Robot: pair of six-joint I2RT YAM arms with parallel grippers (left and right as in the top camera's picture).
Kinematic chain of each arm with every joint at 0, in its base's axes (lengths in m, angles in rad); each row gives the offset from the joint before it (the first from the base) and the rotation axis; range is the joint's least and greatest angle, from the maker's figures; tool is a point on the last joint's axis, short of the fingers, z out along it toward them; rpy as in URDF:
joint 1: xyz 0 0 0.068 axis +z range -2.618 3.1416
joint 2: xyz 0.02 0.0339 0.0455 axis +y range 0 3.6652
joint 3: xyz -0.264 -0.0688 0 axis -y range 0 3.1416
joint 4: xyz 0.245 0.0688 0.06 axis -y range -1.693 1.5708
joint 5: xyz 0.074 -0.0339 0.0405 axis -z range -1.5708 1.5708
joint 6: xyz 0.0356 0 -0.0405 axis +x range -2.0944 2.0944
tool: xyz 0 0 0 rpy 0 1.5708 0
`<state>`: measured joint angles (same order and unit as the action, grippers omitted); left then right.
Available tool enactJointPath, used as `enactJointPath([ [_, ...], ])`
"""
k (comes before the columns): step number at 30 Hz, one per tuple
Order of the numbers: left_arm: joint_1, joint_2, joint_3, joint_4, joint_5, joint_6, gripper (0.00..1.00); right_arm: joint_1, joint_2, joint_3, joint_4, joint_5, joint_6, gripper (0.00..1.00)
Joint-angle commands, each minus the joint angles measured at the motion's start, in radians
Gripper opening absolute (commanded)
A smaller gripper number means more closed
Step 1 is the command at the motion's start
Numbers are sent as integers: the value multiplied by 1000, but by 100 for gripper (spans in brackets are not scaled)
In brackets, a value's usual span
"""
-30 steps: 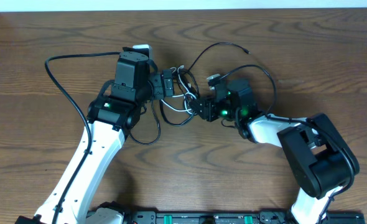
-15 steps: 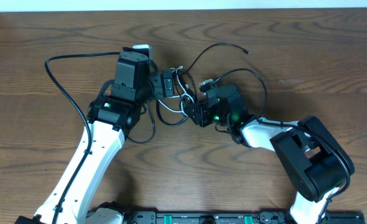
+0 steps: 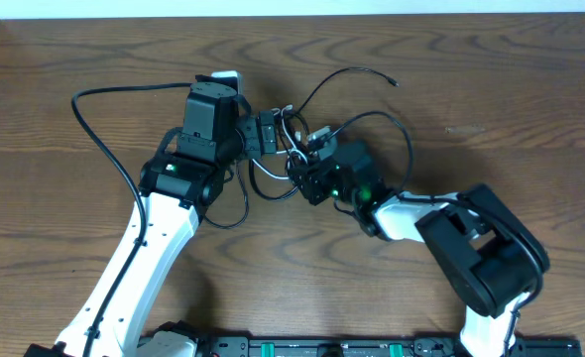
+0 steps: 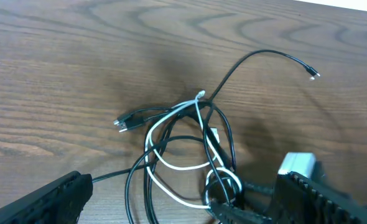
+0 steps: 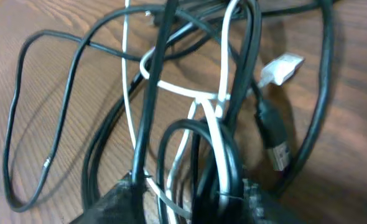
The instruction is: Untangle cables
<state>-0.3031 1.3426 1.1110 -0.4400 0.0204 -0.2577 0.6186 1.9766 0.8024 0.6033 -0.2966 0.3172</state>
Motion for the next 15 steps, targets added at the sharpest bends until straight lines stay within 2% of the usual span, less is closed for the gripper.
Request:
enactJointPath([
  [1,-1,-3,6,-1,-3,10,98,8,14,2,7,14,-38,26],
  [3,-1,-3,6,-1,-3,9,98,8,14,2,7,14,-38,7],
  [4,-1,-3,6,-1,-3,10,98,7,14,2,7,14,-38,1],
  [10,-1,-3,6,-1,-3,10,98,-16,3,2,89,-22,-114,1],
  [15,-1,-3,6,-1,-3,10,98,-79,-89,2,141,-68,-120,1],
])
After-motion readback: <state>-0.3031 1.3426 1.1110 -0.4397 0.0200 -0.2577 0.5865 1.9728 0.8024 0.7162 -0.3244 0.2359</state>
